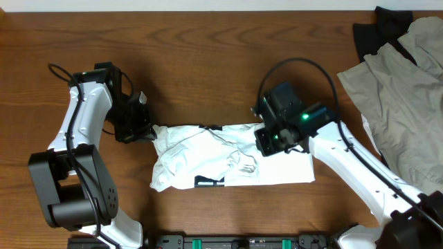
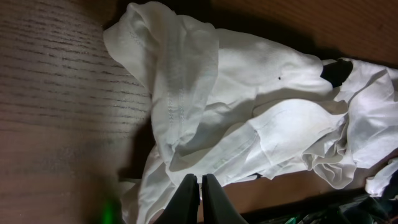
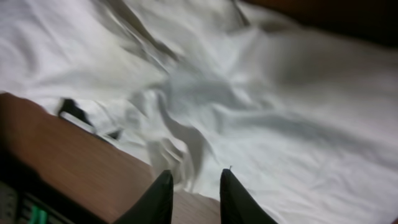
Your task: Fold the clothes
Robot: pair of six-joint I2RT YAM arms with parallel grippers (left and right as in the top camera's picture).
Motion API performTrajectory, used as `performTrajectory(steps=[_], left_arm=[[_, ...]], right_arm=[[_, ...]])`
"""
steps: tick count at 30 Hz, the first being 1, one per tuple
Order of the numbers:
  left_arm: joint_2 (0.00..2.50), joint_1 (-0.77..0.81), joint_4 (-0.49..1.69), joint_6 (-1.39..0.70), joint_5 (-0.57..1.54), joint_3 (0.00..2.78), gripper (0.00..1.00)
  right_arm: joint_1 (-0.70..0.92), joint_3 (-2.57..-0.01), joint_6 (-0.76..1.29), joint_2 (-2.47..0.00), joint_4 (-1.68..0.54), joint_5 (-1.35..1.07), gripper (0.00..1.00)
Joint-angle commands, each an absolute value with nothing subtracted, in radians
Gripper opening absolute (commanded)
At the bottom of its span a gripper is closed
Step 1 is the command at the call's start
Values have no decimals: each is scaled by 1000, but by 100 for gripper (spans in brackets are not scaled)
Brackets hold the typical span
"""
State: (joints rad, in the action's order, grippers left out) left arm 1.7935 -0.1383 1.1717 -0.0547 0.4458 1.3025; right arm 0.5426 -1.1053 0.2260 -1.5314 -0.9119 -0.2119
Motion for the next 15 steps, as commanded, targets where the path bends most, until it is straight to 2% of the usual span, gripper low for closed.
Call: performTrajectory(steps=[1,8,15], left_arm=[[1775,-140,1176,-57,453,1322,7],[1775,-140,1176,-57,453,1322,8],[1775,-140,1176,-57,453,1322,7]], right_arm=[[546,-1037,259,-1545,-900,-177,22],[604,-894,265,-1545,-763,-319,22],[682,-856,265,-1545,-680,-349,24]])
